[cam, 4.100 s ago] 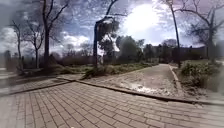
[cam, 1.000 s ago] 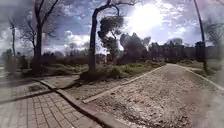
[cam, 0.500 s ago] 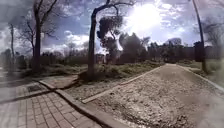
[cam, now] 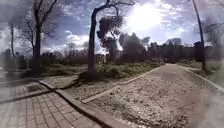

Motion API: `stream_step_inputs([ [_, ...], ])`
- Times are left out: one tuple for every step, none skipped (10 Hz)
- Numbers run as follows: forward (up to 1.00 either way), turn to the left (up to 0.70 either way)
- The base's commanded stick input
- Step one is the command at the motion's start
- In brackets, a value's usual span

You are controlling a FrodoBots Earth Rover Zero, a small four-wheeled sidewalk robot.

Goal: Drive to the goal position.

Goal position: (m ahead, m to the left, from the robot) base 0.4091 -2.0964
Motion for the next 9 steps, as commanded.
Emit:
stream_step_inputs([
  [0.00, -1.00],
  [0.00, -1.00],
  [0.00, -1.00],
  [0.00, -1.00],
  [0.00, -1.00],
  [0.00, -1.00],
  [0.00, -1.00],
  [0.00, 0.00],
  [0.00, 0.00],
])
